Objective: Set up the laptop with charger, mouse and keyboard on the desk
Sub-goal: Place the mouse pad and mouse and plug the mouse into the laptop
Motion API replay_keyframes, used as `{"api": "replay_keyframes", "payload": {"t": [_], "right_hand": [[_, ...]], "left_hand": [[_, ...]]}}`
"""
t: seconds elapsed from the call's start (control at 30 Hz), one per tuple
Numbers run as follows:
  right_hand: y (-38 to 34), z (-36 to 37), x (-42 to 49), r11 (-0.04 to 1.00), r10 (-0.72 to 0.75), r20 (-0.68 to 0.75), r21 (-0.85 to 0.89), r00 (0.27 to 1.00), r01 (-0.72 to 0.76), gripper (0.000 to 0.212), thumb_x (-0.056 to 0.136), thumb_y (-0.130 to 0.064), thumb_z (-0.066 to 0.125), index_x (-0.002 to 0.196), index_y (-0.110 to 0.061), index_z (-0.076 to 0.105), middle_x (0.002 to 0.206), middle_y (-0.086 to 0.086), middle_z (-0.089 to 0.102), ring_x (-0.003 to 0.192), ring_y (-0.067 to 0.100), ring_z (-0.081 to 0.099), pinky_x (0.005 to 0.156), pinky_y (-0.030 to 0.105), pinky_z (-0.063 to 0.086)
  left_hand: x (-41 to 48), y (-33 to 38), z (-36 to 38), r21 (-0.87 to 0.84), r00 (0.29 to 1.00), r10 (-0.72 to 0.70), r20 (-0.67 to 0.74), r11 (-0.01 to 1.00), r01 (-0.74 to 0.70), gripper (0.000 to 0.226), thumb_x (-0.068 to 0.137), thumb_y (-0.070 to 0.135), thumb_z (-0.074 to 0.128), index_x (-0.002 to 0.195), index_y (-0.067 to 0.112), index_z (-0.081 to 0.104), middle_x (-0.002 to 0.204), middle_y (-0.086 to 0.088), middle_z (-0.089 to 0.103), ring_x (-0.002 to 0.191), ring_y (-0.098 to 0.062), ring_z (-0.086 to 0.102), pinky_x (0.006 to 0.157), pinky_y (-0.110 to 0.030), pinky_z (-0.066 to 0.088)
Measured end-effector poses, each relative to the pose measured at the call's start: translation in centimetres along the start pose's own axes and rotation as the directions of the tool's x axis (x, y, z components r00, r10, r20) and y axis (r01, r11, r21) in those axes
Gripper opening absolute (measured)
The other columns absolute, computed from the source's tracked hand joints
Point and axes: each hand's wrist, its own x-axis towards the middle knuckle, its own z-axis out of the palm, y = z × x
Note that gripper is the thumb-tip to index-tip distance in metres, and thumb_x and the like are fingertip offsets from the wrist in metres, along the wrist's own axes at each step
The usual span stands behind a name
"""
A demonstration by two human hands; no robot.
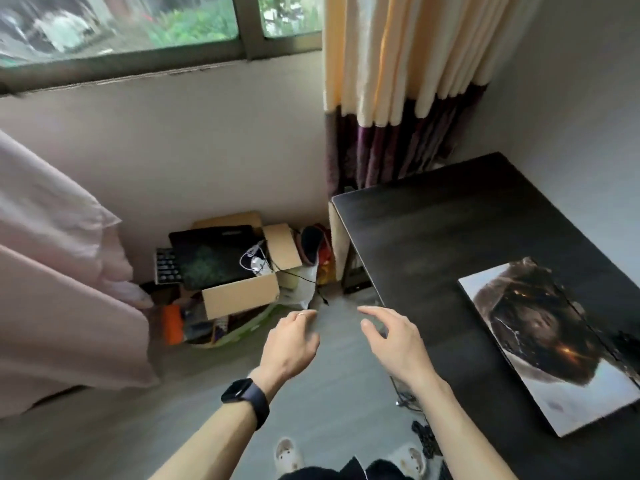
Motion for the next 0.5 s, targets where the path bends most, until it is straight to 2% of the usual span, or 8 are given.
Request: {"api": "replay_keyframes", "payload": {"t": [0.13,0.3,0.5], "right_hand": [[-5.5,3.1,2.7,0.998,-0.053,0.038,0.043,0.998,0.052,0.028,0.097,-0.03,0.059,0.122,-0.035,0.069,0.124,-0.019,0.064,0.12,0.004,0.055,0.108,0.026,0.039],[-8.1,6.7,6.9,0.998,-0.057,0.216,-0.015,0.975,0.061,0.031,0.099,-0.034,0.055,0.129,-0.036,0.062,0.126,-0.019,0.059,0.123,0.003,0.051,0.107,0.025,0.038],[-8.5,11.1,14.7,0.998,-0.009,0.386,-0.057,0.922,0.034,0.035,0.099,-0.038,0.054,0.133,-0.032,0.057,0.12,-0.018,0.058,0.114,0.004,0.054,0.095,0.021,0.039]], "left_hand": [[0.7,-6.0,-4.4,-0.044,0.993,-0.099,-0.064,0.994,0.096,0.048,0.091,0.034,0.052,0.139,0.028,0.049,0.139,0.002,0.054,0.127,-0.02,0.05,0.104,-0.035,0.042],[2.6,-10.6,-6.5,-0.131,0.975,-0.199,-0.098,0.974,0.186,0.046,0.091,0.034,0.052,0.137,0.028,0.051,0.136,0.003,0.055,0.125,-0.018,0.051,0.102,-0.034,0.043],[6.8,-14.7,-7.6,-0.204,0.943,-0.328,-0.059,0.928,0.311,0.047,0.093,0.034,0.051,0.139,0.029,0.048,0.14,0.006,0.052,0.13,-0.014,0.048,0.107,-0.032,0.039]]}}
